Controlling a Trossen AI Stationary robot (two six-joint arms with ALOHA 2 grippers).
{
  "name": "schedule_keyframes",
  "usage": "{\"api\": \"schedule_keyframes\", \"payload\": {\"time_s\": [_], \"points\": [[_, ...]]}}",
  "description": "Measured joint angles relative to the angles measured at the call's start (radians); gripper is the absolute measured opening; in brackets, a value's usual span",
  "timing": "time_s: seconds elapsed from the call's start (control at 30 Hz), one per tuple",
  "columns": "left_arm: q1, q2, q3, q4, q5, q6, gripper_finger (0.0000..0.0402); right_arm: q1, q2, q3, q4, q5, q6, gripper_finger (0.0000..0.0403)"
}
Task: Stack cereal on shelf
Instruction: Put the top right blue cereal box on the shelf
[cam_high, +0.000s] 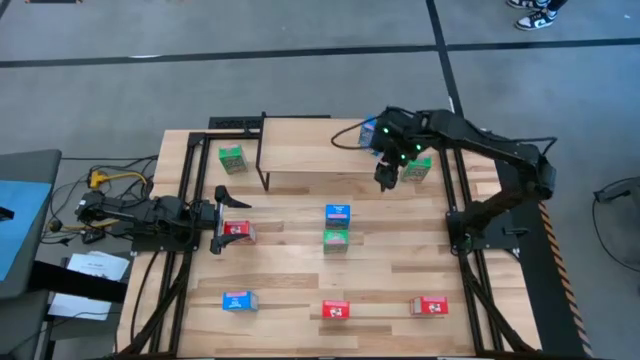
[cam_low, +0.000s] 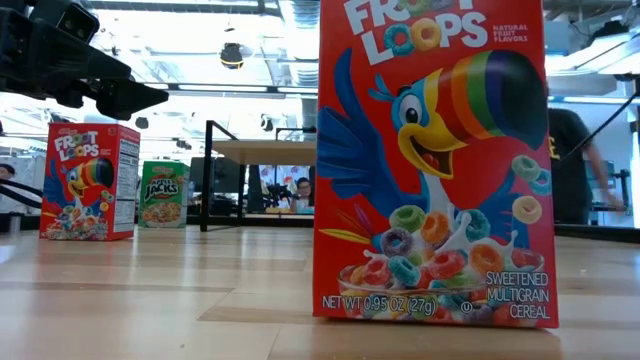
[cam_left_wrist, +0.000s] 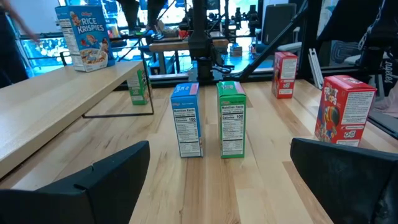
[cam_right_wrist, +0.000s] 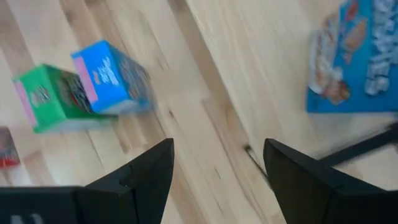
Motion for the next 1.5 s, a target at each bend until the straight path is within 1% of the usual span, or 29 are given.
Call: {"api": "schedule_keyframes", "payload": {"time_s": [0.17,0.27,0.47,0.6,0.8,0.93,1.33,1.5], "points": [[0.000,0.000,0.000,0.000,0.000,0.000,0.0379,0.016,-0.141,-0.211,0.301,0.019,0.026,0.0272],[0.000,0.000,0.000,0.000,0.000,0.000,0.0379,0.014,-0.190,-0.302,0.421,0.036,0.027,0.0272],[0.000,0.000,0.000,0.000,0.000,0.000,0.0379,-0.013,-0.214,-0.392,0.514,0.067,0.027,0.0272],[0.000,0.000,0.000,0.000,0.000,0.000,0.0379,-0.044,-0.203,-0.407,0.548,0.068,0.027,0.0272],[0.000,0.000,0.000,0.000,0.000,0.000,0.0379,-0.081,-0.191,-0.407,0.553,0.071,0.020,0.0272],[0.000,0.000,0.000,0.000,0.000,0.000,0.0379,-0.095,-0.191,-0.407,0.562,0.117,0.006,0.0272],[0.000,0.000,0.000,0.000,0.000,0.000,0.0379,-0.159,-0.191,-0.407,0.570,0.119,-0.028,0.0272],[0.000,0.000,0.000,0.000,0.000,0.000,0.0379,-0.153,-0.192,-0.407,0.558,0.117,-0.018,0.0272]]}}
